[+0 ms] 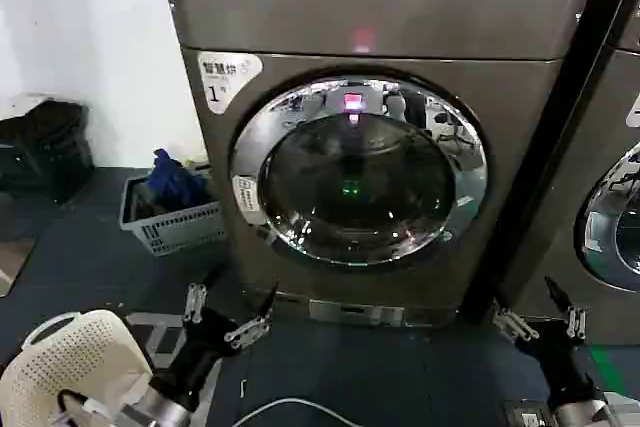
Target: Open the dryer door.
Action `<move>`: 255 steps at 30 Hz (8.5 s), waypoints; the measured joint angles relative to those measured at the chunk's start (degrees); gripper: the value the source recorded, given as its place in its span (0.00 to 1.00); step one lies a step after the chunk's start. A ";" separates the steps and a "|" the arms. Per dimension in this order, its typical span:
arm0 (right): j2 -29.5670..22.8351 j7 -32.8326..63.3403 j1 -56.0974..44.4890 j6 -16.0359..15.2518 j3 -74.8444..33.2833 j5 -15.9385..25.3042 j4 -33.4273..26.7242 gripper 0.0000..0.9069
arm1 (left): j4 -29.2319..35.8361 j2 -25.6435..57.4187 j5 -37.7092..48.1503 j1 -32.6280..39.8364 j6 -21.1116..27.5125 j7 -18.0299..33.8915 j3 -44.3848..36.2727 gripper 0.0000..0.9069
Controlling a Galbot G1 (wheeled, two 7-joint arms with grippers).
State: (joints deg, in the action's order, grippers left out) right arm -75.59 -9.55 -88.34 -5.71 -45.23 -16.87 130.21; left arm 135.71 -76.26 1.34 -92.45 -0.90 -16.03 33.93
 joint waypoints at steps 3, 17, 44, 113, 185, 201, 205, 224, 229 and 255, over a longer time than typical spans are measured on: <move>2.74 -0.28 2.15 1.09 2.15 -0.06 -1.53 1.00 | 0.27 0.37 0.10 -0.23 0.01 -0.20 0.23 1.00; 15.42 -2.03 16.47 3.29 14.79 -3.60 -12.14 1.00 | 2.52 -1.17 -0.02 -2.50 -0.48 -1.08 0.73 1.00; 16.91 -5.60 49.34 5.93 43.53 -9.33 -32.06 1.00 | 3.75 -3.16 -0.78 -4.95 -1.65 -1.29 1.43 1.00; -0.94 -23.07 72.28 13.76 61.36 -11.64 -61.07 1.00 | 6.13 -5.06 -1.08 -7.74 -2.72 -1.73 3.75 1.00; 23.62 -43.81 24.52 25.96 18.17 -17.21 -19.07 1.00 | -11.37 10.68 9.11 13.17 3.23 -3.81 9.46 1.00; 5.74 0.96 -0.07 1.52 -23.83 1.53 -6.51 1.00 | -15.46 13.25 12.57 23.11 2.23 -5.16 -8.12 1.00; 1.75 3.52 0.03 0.30 -33.54 3.59 -8.15 1.00 | -16.07 13.60 12.72 24.83 2.22 -5.47 -11.83 1.00; -2.13 7.52 -1.03 11.19 -58.39 11.59 -22.45 1.00 | -20.72 13.31 13.47 33.17 1.34 -6.27 -25.09 1.00; -2.11 7.73 -1.98 10.88 -62.72 10.55 -24.54 1.00 | -22.20 12.55 13.57 35.75 1.32 -6.28 -28.69 1.00; -0.33 12.45 -7.95 11.24 -79.13 5.96 -33.22 1.00 | -35.93 0.70 14.14 56.28 1.71 -6.06 -51.75 1.00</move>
State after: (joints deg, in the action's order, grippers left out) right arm -75.92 2.91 -96.29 5.53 -124.36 -10.91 96.99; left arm 99.77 -75.56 15.48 -36.18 0.80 -22.09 -17.83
